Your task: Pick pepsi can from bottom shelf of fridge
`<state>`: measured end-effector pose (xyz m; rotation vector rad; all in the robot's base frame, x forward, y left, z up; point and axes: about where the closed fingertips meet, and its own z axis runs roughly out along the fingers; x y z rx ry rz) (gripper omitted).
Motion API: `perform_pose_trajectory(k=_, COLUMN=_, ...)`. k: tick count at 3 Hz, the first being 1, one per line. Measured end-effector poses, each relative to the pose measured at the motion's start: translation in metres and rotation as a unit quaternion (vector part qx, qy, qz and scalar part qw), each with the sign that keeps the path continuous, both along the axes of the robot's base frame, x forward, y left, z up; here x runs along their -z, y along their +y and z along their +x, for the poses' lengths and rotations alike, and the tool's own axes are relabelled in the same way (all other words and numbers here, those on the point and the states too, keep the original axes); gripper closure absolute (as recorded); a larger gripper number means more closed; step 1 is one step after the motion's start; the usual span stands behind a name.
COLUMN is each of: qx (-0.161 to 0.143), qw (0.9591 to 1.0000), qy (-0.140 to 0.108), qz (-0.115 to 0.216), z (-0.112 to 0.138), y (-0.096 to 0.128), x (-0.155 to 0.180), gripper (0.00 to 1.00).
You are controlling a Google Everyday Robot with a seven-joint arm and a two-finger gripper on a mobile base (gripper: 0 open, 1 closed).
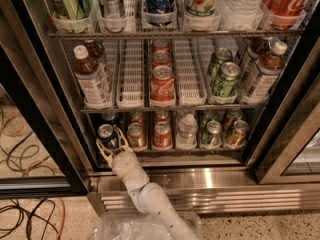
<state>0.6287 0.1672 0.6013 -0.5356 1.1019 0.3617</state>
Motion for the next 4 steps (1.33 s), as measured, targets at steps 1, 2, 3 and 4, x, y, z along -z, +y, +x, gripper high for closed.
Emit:
perform_pose_trajectory(k=1, qx=0.0, qw=1.0, qy=0.0, qz=0.0, z=0.0, y=0.0, x=0.0, gripper=0.93)
perform_pose_trajectory(k=2, qx=0.0, qw=1.0, qy=0.0, qz=0.0, z=0.0, y=0.0, x=0.0, gripper=1.0)
perform_pose_trajectory(k=3, qx=0.002, qw=0.9999, qy=-0.008, qz=0.006, z=-0.001, y=-0.002, x=-0.006, gripper=1.0)
perform_pose_trajectory(k=4, qx=0.005, qw=0.9996, qy=-0.026, qz=0.009, z=-0.002, y=-0.006, x=-0.019, gripper=1.0)
